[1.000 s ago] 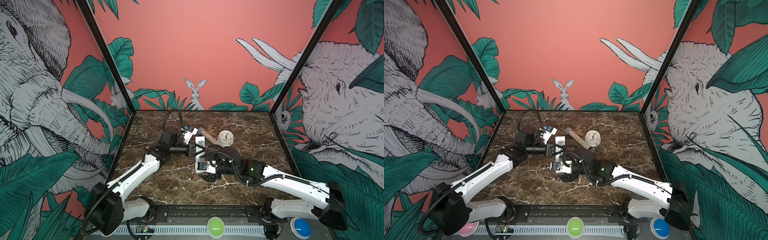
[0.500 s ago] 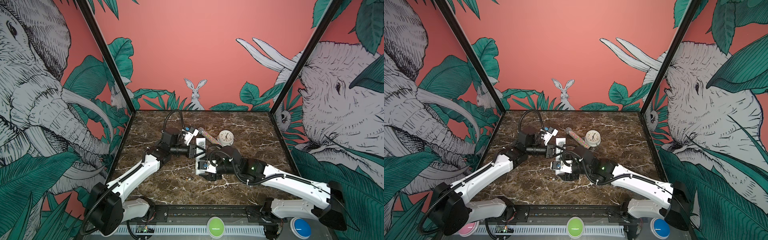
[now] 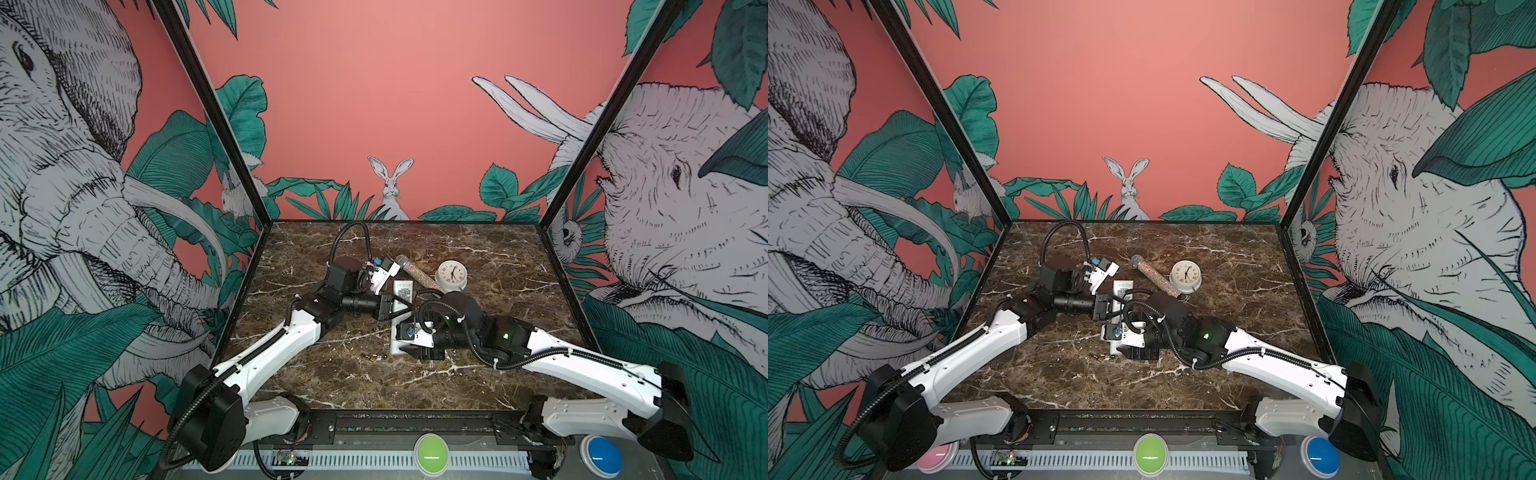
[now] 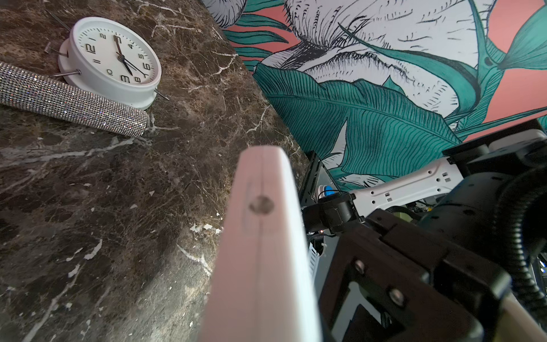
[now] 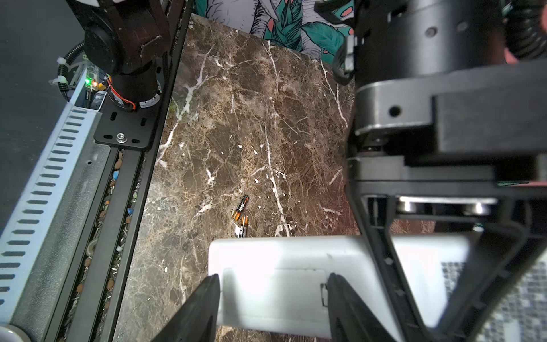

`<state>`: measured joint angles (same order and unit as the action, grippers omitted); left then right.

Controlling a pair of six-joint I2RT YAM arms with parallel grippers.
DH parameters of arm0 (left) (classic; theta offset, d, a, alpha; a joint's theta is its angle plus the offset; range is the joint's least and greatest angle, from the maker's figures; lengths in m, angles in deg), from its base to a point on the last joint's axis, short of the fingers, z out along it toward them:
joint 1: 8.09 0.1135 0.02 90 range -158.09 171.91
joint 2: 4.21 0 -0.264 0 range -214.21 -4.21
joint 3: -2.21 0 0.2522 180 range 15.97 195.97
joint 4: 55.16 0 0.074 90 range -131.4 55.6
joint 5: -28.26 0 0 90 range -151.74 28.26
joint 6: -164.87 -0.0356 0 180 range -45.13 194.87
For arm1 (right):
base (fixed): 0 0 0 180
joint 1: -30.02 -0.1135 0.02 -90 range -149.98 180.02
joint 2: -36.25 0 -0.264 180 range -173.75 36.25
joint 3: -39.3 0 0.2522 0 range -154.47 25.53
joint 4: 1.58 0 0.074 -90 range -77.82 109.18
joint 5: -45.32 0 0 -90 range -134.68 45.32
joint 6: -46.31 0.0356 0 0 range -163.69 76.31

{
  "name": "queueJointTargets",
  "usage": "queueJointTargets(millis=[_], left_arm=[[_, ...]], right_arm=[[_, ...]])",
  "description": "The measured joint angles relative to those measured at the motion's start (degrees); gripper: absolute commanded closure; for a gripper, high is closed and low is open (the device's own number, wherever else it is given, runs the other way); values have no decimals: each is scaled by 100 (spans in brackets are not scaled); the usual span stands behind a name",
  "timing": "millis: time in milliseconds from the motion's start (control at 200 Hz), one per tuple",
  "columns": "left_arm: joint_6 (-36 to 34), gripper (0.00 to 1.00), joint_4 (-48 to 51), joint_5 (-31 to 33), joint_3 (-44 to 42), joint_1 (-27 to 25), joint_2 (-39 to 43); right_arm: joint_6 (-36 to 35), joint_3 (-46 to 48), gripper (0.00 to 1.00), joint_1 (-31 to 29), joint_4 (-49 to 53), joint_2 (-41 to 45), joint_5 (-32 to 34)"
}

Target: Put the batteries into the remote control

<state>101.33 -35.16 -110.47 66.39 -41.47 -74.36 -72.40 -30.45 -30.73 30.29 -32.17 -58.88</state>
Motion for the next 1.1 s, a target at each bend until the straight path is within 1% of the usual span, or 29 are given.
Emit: queueJointTargets(millis=[60, 450, 575, 745, 820, 925, 1030, 1100], left_arm=[[-33, 100, 24, -7, 0, -4, 0], [-197, 100, 177, 20, 0, -33, 0], [-232, 100, 118, 136, 17, 0, 15], [-245, 100, 114, 190, 20, 17, 63], [-249, 100, 114, 201, 20, 15, 74], [-251, 100, 111, 208, 20, 17, 74], [-251, 100, 111, 205, 20, 17, 74], [-249, 100, 103, 205, 20, 17, 74]], right_arm=[[2, -2, 47, 0, 2, 0, 2], [7, -11, 52, 0, 87, 0, -7], [26, -9, 52, -50, 544, -39, -190], [46, -9, 53, -74, 748, -63, -278], [70, 17, 50, -74, 734, -39, -269], [118, 188, 43, -74, 651, 144, -212], [144, 332, 40, -74, 527, 417, -120], [146, 350, 37, -74, 422, 544, -52]])
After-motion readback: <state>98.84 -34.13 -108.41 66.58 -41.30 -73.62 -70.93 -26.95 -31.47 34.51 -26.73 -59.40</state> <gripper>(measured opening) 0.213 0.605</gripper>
